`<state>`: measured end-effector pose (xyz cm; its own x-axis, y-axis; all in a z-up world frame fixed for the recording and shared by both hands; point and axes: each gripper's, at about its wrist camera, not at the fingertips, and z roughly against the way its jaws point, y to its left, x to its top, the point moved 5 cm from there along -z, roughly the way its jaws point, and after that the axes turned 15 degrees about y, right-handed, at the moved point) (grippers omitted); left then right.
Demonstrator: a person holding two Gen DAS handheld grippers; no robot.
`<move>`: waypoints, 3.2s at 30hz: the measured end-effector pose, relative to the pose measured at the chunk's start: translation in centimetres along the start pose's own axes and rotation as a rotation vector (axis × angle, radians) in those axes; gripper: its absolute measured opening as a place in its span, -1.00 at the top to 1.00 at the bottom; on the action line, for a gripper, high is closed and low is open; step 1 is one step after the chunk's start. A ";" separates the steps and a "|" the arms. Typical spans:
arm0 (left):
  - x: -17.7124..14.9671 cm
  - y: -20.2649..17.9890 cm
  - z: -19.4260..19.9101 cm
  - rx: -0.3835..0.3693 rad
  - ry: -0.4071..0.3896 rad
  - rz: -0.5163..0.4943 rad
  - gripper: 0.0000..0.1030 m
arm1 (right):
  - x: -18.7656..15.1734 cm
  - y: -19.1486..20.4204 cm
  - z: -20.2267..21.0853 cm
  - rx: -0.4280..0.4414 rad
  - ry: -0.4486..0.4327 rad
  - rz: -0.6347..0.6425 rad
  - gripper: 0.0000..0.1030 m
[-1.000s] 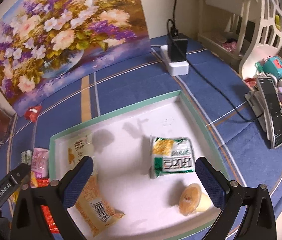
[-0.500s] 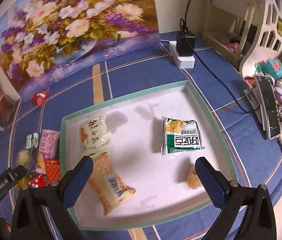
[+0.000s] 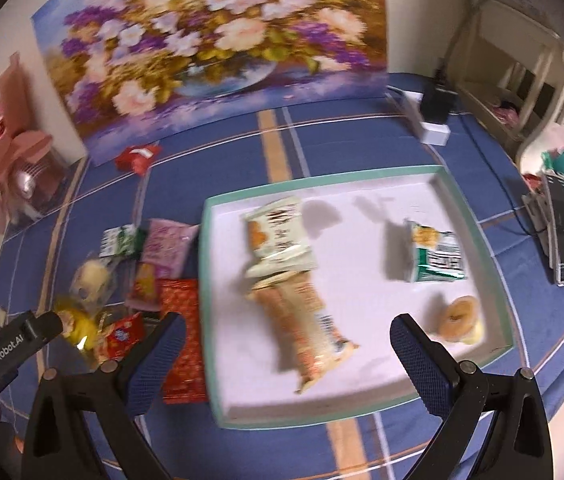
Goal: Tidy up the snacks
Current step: 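Withdraw both open tools from the tray toward the remaining snacks, then grasp the yellow bun bag with left tool while right grasps red peanut bag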
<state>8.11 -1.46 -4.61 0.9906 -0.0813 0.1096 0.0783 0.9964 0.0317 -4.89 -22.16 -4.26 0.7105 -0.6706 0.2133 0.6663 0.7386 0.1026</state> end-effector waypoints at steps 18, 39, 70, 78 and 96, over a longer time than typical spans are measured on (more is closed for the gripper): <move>2.3 9.2 -2.0 0.000 0.050 0.192 -1.00 | -1.8 9.1 -2.7 0.094 0.065 0.167 -1.00; 4.3 5.7 -7.4 -0.187 0.184 0.113 -1.00 | -1.7 13.8 -7.5 0.152 0.136 0.241 -0.75; 5.4 2.6 -10.2 -0.248 0.230 0.033 0.04 | -2.6 17.4 -10.2 0.122 0.161 0.331 -0.11; 4.2 2.8 -9.5 -0.195 0.232 0.034 0.08 | -3.0 18.1 -10.4 0.098 0.156 0.358 -0.07; 2.3 3.7 -8.1 -0.208 0.223 0.048 0.18 | -3.0 17.6 -9.7 0.111 0.160 0.350 0.05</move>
<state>11.63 2.24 -12.32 0.9920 -0.0497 -0.1157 0.0289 0.9841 -0.1751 6.90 -7.80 -12.54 0.9222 -0.3733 0.1009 0.3557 0.9213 0.1572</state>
